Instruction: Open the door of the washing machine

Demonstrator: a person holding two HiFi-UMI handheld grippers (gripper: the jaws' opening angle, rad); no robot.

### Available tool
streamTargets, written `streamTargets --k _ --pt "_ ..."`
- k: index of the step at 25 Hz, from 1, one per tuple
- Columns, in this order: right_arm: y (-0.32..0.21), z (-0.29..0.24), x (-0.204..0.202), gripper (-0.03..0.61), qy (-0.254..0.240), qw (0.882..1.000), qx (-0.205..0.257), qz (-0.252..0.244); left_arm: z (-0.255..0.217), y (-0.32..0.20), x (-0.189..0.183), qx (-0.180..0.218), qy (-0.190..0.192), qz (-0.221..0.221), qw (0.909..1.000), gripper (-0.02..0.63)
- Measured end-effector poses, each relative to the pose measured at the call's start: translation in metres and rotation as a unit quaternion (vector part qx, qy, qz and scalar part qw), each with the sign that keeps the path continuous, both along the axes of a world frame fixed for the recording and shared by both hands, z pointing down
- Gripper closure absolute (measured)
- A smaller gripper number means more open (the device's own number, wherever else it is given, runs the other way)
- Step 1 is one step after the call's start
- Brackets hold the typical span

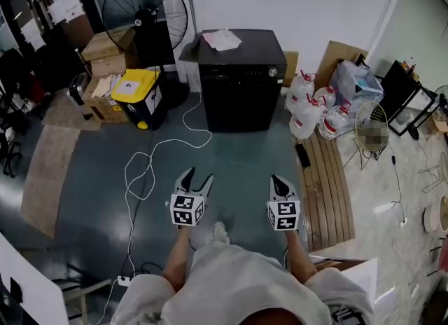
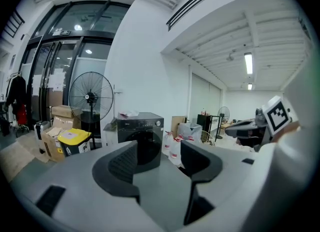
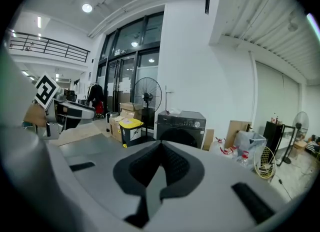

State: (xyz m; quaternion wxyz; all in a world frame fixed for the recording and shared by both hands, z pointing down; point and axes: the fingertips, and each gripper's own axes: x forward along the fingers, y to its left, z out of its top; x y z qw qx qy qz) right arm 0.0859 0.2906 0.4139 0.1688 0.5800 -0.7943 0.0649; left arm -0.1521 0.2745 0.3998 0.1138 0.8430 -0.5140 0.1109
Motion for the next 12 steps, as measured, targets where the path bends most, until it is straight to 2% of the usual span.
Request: streamTargets --k 7,12 --pt "-0.070 -0.010 -0.033 0.580 0.006 1.000 0.001 0.005 -0.002 -0.068 -0.029 -0.005 0.004 0.010 0.9999 0.351" --pt "-0.105 -0.005 -0.052 0.580 0.006 1.000 -0.006 0.017 -0.001 -0.110 -0.050 0.001 -0.008 0.018 0.9998 0.351"
